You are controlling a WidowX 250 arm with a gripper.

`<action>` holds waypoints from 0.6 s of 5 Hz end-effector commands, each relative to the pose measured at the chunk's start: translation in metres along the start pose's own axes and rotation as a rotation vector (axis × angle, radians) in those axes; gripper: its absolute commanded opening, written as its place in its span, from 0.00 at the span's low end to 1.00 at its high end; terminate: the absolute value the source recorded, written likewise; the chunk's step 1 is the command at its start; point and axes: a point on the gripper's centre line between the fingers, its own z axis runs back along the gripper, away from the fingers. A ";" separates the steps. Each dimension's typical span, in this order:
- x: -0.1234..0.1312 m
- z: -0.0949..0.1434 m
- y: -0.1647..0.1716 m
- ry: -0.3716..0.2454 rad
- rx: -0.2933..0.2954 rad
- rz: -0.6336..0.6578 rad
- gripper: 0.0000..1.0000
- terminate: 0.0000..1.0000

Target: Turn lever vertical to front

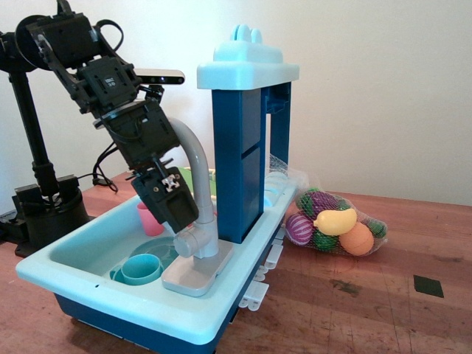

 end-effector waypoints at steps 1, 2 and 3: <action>0.004 0.009 -0.008 -0.001 -0.052 0.030 1.00 0.00; -0.002 0.005 -0.015 0.006 -0.045 0.018 1.00 0.00; -0.019 0.001 -0.010 0.033 -0.024 0.018 1.00 0.00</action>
